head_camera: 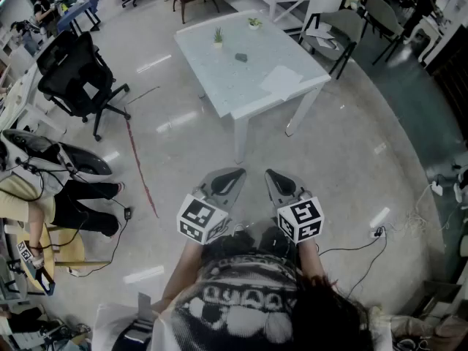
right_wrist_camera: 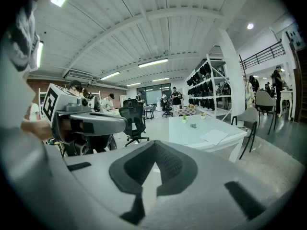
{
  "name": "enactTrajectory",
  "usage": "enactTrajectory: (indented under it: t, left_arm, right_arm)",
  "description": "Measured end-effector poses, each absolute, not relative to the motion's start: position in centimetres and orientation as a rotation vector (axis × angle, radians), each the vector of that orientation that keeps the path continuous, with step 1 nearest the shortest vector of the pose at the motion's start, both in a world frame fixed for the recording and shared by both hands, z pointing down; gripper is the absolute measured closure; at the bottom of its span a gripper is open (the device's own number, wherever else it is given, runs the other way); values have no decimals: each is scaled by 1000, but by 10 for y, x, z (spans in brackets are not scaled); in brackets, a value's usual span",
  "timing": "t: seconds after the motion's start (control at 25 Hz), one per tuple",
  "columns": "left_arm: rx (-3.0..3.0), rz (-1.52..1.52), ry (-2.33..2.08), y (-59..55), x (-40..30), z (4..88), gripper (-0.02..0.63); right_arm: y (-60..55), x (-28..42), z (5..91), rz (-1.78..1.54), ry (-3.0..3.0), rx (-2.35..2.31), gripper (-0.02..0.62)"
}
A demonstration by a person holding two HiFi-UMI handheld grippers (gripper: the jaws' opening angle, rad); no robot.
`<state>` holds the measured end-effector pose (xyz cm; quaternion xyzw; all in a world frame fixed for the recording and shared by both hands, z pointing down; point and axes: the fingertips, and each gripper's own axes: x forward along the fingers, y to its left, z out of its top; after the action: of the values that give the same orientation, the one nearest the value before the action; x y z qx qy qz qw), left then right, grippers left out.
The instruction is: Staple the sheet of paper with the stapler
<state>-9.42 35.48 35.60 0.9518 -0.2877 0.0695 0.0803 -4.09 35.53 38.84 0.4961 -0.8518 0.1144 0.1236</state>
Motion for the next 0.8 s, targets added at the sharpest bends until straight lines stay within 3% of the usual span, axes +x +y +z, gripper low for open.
enactTrajectory:
  t: [0.48,0.8]
  left_arm:
    - [2796,218,-846,345,-85,373,601]
    - [2756,261,-878,281,-49,392,601]
  right_arm:
    - [348,-27,401,431,-2497,1468,597]
    - [283,23,426,514,-2490,1462,597]
